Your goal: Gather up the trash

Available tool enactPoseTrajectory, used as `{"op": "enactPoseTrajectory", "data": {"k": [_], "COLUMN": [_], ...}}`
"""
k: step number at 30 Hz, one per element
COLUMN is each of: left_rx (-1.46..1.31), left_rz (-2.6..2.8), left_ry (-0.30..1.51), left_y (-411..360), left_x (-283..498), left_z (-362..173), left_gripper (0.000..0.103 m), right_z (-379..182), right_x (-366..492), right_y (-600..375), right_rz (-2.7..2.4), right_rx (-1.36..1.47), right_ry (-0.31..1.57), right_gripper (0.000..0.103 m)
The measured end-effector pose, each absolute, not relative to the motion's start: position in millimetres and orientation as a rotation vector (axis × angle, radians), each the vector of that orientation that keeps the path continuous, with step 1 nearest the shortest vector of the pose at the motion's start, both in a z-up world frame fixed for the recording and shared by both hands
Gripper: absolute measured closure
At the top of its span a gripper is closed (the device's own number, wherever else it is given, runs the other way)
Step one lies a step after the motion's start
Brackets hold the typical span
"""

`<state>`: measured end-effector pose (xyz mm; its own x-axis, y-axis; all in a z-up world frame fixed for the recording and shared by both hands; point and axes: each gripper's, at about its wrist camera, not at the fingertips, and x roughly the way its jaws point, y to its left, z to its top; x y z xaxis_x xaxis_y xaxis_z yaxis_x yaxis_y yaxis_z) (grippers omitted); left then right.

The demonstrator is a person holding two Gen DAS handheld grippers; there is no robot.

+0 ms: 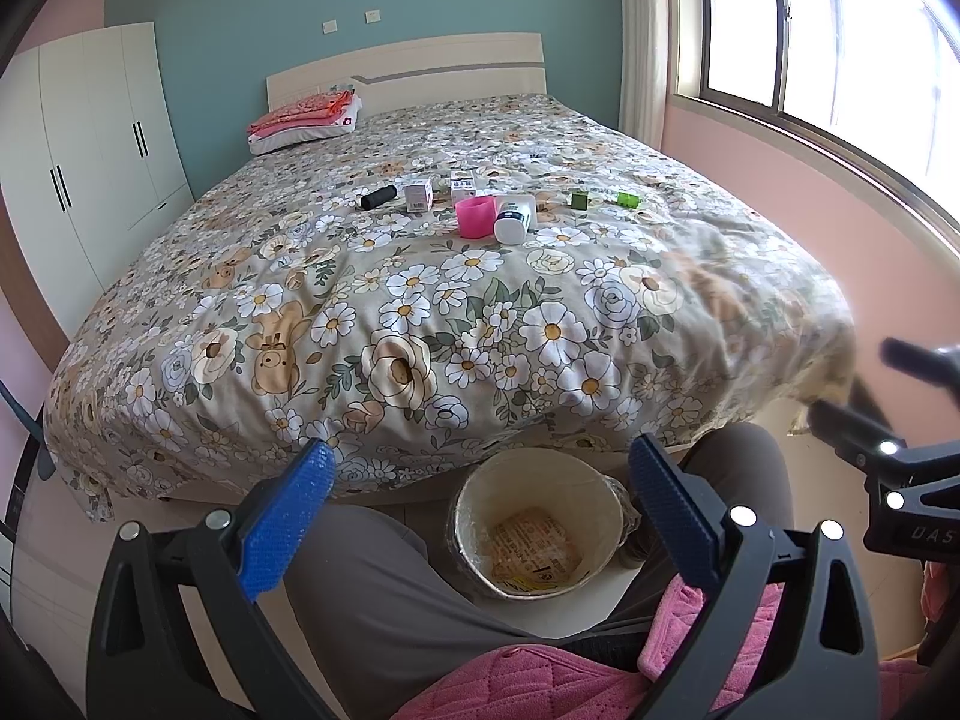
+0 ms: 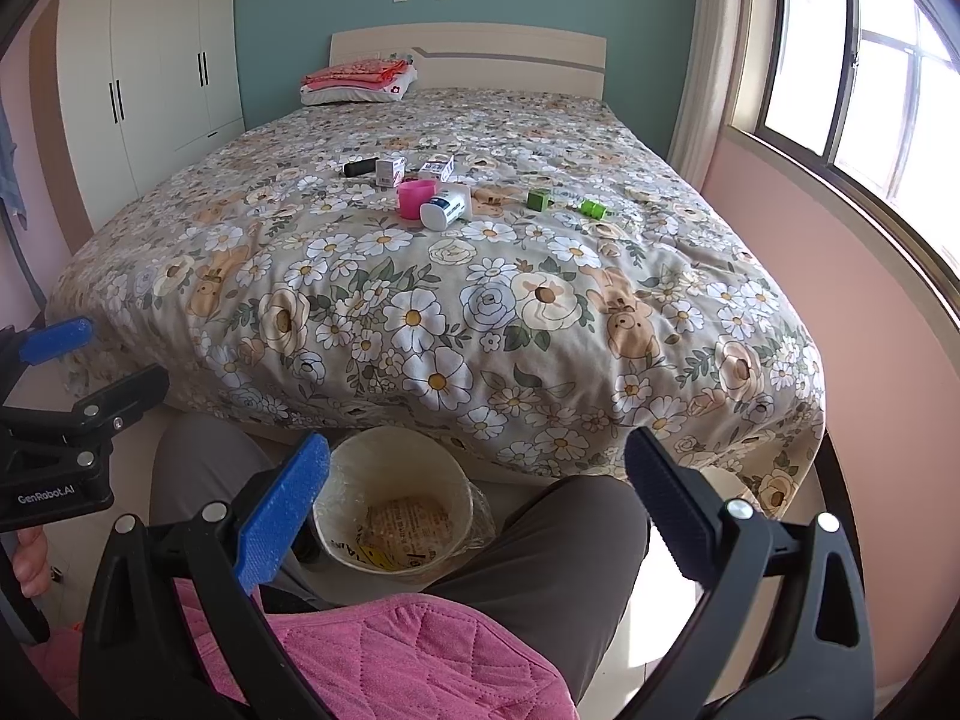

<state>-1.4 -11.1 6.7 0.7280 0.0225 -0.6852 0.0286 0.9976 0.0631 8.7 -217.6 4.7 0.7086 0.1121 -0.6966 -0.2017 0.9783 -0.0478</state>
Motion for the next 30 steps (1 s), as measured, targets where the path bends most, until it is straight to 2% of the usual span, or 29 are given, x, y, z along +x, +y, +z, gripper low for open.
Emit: {"op": "enactPoseTrajectory", "data": {"k": [30], "left_rx": [0.076], "left_rz": [-0.006], "left_ry": [0.749], "left_y": [-9.9], "left_x": [-3.9], "left_z": [8.6], "left_gripper": [0.003], "right_z": [3.9], "right_x": [9.2], "right_y": [-216.5], "right_rz": [0.166], "right_rx": [-0.130], "right_ry": [0.763], "right_gripper": [0.006]}}
